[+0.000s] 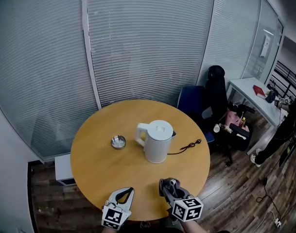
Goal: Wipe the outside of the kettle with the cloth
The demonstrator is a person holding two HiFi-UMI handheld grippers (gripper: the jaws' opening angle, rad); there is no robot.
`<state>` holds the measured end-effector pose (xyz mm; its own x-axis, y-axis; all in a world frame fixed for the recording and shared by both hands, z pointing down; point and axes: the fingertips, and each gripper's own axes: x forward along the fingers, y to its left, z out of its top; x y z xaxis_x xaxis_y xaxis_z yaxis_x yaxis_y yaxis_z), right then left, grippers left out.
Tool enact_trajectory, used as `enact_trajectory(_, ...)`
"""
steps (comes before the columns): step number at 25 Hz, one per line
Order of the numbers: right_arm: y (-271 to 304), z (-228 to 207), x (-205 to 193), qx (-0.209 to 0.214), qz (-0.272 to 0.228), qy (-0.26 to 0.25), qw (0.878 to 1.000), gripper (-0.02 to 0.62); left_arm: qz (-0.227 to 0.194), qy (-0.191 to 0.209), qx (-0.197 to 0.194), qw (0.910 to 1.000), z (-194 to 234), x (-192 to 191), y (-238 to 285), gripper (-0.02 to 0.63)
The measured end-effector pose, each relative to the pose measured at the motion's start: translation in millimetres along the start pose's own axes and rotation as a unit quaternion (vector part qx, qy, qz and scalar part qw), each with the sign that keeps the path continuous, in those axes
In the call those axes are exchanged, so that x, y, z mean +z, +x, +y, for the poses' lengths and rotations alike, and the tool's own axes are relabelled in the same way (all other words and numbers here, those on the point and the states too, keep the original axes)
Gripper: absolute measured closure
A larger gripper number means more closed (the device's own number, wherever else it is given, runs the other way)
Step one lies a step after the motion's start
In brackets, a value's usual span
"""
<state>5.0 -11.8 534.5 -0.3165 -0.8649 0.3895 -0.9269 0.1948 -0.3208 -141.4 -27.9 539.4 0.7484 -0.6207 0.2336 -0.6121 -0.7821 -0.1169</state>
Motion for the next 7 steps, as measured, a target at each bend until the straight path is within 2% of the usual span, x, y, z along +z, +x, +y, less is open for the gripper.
enact_trajectory(7,0.5,-0.2,6.7,0.010,-0.005,-0.004,1.000,0.485,0.005,-0.007,0.009,0.9999,2.5,1.7,-1.5,0.597)
